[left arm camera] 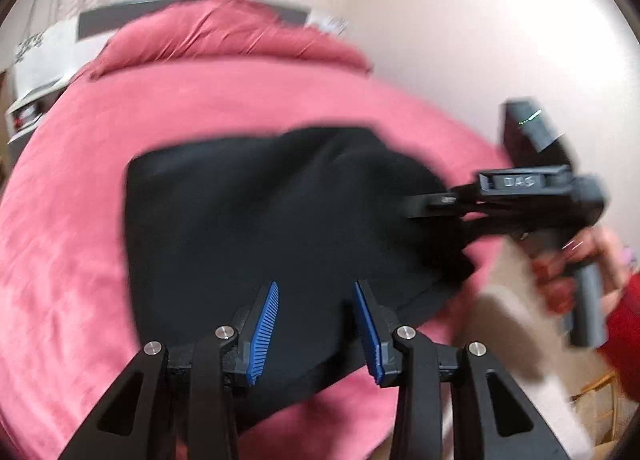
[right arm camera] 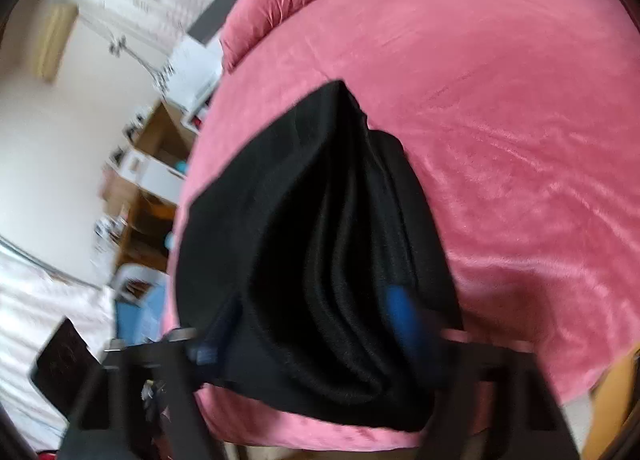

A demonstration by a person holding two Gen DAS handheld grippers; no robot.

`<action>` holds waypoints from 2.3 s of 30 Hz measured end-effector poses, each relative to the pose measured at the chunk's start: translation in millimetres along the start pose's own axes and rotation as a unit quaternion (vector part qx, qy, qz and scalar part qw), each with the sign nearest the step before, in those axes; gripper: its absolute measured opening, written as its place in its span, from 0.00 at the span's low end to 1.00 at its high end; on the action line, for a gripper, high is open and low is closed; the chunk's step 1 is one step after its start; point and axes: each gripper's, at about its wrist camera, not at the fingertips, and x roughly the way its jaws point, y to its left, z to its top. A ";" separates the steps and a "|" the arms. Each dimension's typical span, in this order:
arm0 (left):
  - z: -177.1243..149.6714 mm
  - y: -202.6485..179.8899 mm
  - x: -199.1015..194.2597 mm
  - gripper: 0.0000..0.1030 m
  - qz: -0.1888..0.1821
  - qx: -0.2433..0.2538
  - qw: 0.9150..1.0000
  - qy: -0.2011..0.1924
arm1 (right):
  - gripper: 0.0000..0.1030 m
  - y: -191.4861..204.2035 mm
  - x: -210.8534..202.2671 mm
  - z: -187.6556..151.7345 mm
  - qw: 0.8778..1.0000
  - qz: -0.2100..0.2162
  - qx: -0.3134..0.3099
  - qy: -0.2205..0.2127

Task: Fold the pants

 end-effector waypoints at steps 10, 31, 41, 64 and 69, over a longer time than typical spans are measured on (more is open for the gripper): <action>-27.6 26.9 -6.5 0.37 -0.055 -0.038 0.998 0.017 | 0.11 -16.6 -15.9 -10.2 0.998 0.000 0.064 -0.017; 53.4 29.5 17.1 0.37 0.009 -0.031 0.999 -0.020 | 0.20 88.7 -2.8 36.7 0.977 -0.080 -0.149 -0.128; 53.7 60.8 62.1 0.23 0.015 -0.080 0.997 0.016 | 0.00 3.8 37.7 49.3 0.987 -0.134 -0.046 -0.079; 15.3 131.8 23.2 0.65 -0.103 -0.203 0.973 0.033 | 0.86 -53.0 20.2 29.3 1.000 0.001 0.021 0.008; 8.1 137.9 38.4 0.70 -0.127 -0.178 0.971 0.091 | 0.87 -72.3 43.7 29.0 0.996 0.058 0.048 0.044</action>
